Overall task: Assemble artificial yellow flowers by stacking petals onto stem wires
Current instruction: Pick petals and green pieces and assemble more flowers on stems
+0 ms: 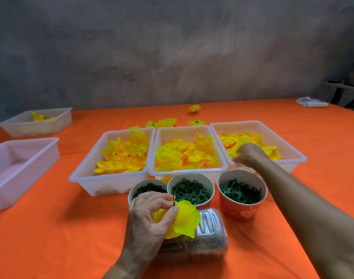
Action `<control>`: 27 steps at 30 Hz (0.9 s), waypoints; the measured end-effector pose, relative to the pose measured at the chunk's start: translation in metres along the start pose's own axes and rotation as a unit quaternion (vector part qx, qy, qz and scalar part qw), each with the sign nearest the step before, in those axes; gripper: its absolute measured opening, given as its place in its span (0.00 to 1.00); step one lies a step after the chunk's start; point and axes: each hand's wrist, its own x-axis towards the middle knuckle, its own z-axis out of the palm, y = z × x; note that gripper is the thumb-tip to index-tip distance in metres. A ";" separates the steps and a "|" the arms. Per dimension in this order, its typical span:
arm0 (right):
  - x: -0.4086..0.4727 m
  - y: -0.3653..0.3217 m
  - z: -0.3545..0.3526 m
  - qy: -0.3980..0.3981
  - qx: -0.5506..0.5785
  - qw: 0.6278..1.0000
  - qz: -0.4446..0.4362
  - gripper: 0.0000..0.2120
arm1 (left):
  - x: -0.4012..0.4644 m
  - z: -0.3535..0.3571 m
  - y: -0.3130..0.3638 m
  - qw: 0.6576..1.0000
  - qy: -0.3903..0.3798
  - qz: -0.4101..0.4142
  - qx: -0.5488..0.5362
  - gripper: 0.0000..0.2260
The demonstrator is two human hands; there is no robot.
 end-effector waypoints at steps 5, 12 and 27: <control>0.001 -0.002 0.006 0.011 -0.001 1.000 0.024 0.11 | -0.002 0.000 0.001 0.999 0.007 -0.019 -0.025 0.11; 0.010 -0.006 0.012 0.024 -0.046 0.999 0.003 0.26 | -0.003 0.001 -0.002 0.999 0.009 -0.021 -0.023 0.10; 0.031 0.007 0.025 0.104 -0.010 0.992 -0.067 0.22 | -0.002 0.002 -0.003 0.999 0.014 -0.023 -0.032 0.11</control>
